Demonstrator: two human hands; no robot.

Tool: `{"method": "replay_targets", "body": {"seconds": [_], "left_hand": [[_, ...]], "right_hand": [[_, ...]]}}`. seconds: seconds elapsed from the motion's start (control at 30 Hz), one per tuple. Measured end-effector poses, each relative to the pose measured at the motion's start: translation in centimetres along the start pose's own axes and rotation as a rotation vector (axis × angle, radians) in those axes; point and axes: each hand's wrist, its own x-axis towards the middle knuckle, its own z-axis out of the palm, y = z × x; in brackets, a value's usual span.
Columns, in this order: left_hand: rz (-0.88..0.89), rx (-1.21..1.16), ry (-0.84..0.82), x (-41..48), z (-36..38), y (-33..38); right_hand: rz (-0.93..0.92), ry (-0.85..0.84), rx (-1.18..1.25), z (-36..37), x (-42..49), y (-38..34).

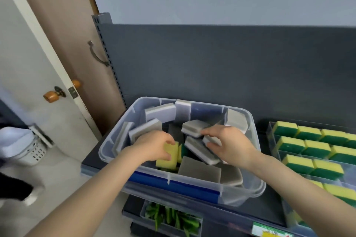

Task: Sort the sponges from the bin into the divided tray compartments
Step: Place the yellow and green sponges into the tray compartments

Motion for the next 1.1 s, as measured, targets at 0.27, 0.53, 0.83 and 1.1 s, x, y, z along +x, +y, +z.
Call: {"method": "replay_targets", "body": {"seconds": [0.27,0.53,0.83,1.1], "left_hand": [[0.018,0.198,-0.14,1.8,0.5,-0.8],[-0.01,-0.008,0.234,0.9,-1.5,-1.2],[-0.064,0.014,0.575,-3.0,-4.3,-1.8],[-0.104,-0.057,0.58,-5.6,-4.2,-2.4]], "right_hand": [[-0.034,-0.028,0.019,0.5,2.4,0.7],[-0.199,-0.153,-0.05,1.1,5.0,0.0],[-0.359,-0.519,-0.229,4.6,8.6,-2.4],[-0.425,-0.694,-0.358,5.6,9.0,-3.0]]}}
